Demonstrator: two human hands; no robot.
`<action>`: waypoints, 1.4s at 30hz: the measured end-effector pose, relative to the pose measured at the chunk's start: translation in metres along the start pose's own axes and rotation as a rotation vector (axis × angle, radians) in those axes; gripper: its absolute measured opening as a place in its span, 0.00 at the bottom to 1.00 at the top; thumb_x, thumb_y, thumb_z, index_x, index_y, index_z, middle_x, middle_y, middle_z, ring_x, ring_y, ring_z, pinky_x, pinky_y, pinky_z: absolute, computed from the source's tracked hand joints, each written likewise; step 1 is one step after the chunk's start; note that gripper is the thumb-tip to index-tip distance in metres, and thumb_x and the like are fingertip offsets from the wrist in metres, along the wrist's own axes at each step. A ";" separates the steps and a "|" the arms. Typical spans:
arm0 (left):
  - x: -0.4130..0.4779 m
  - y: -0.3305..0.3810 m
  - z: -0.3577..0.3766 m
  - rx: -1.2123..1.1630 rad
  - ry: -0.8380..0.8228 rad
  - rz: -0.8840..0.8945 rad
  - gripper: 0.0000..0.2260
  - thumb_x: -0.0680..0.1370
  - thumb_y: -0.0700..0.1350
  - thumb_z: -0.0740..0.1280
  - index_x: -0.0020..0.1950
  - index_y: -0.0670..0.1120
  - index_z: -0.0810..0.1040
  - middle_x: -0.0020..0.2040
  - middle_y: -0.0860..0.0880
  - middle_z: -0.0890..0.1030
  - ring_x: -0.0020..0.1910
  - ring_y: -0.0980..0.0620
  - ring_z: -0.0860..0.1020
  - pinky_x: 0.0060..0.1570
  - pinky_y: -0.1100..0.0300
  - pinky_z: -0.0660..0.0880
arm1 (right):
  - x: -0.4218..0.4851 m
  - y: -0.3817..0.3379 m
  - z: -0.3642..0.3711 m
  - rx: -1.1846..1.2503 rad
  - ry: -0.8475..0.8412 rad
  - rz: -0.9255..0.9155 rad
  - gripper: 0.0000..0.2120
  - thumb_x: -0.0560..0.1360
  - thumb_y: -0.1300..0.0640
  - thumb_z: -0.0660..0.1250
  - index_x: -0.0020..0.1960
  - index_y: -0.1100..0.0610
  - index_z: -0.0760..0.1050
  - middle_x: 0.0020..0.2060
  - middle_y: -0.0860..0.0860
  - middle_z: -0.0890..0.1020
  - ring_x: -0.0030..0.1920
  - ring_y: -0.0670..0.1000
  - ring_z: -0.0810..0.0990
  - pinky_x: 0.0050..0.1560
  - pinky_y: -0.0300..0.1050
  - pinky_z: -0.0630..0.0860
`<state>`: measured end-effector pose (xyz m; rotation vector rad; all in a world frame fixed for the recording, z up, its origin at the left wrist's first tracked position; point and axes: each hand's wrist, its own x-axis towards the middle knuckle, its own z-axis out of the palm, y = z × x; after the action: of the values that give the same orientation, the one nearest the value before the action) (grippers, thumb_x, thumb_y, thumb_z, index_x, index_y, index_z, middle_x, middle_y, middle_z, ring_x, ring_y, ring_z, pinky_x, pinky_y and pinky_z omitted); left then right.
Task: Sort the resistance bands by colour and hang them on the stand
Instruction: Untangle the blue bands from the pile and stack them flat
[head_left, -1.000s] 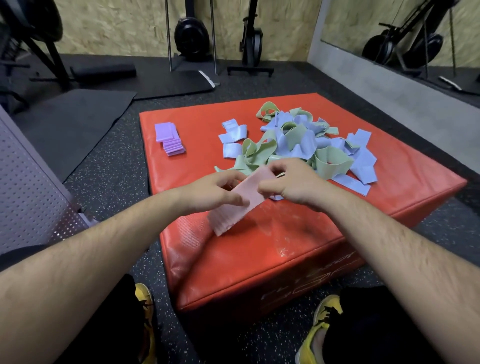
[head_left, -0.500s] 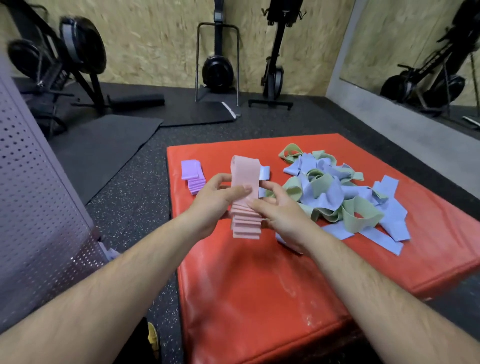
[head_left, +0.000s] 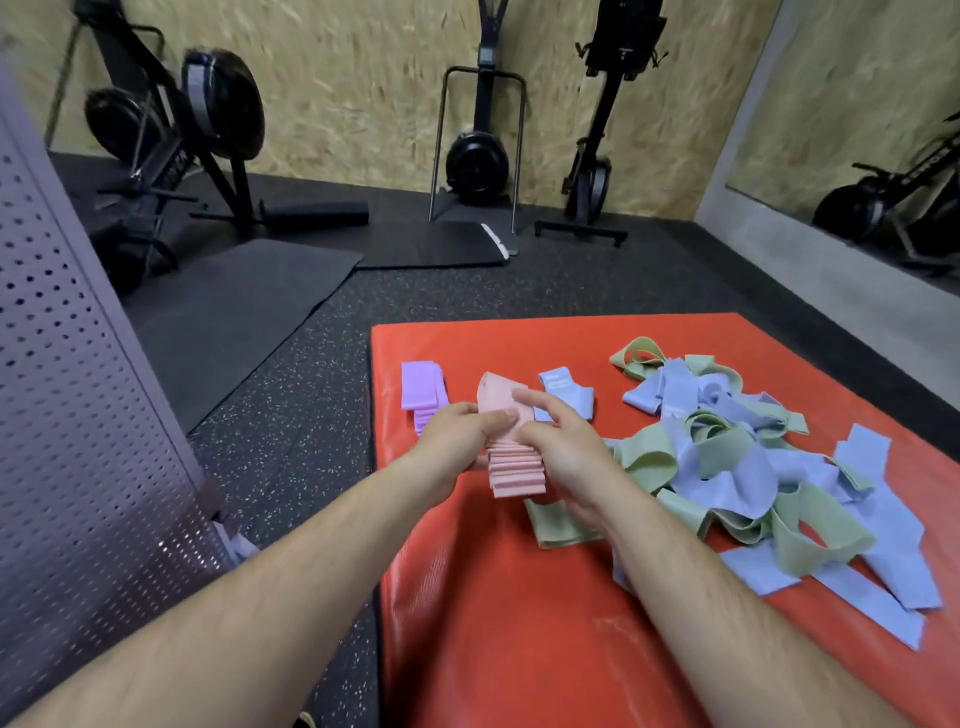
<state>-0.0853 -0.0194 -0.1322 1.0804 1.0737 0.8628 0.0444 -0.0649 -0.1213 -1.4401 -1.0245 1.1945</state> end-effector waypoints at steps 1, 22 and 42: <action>0.008 0.000 -0.003 -0.009 0.011 0.006 0.11 0.77 0.41 0.71 0.58 0.38 0.80 0.50 0.41 0.85 0.41 0.50 0.83 0.36 0.60 0.78 | 0.010 -0.001 0.002 -0.005 0.008 -0.004 0.23 0.74 0.68 0.62 0.63 0.47 0.77 0.42 0.57 0.81 0.36 0.52 0.79 0.36 0.41 0.74; 0.094 -0.045 -0.048 1.058 0.237 0.329 0.18 0.81 0.55 0.59 0.72 0.56 0.72 0.73 0.55 0.72 0.74 0.50 0.65 0.73 0.52 0.59 | 0.141 0.035 0.035 -0.833 -0.027 -0.020 0.25 0.77 0.50 0.58 0.75 0.43 0.68 0.77 0.51 0.64 0.77 0.58 0.60 0.74 0.48 0.56; 0.043 -0.019 0.001 1.144 0.169 0.585 0.25 0.74 0.59 0.56 0.68 0.54 0.77 0.69 0.53 0.75 0.71 0.50 0.69 0.68 0.53 0.59 | 0.041 0.009 -0.023 -0.858 0.074 -0.457 0.17 0.79 0.58 0.62 0.66 0.51 0.78 0.64 0.51 0.80 0.67 0.52 0.72 0.72 0.46 0.64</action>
<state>-0.0715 0.0152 -0.1608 2.3913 1.4581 0.7687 0.0745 -0.0305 -0.1360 -1.7114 -1.8165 0.3516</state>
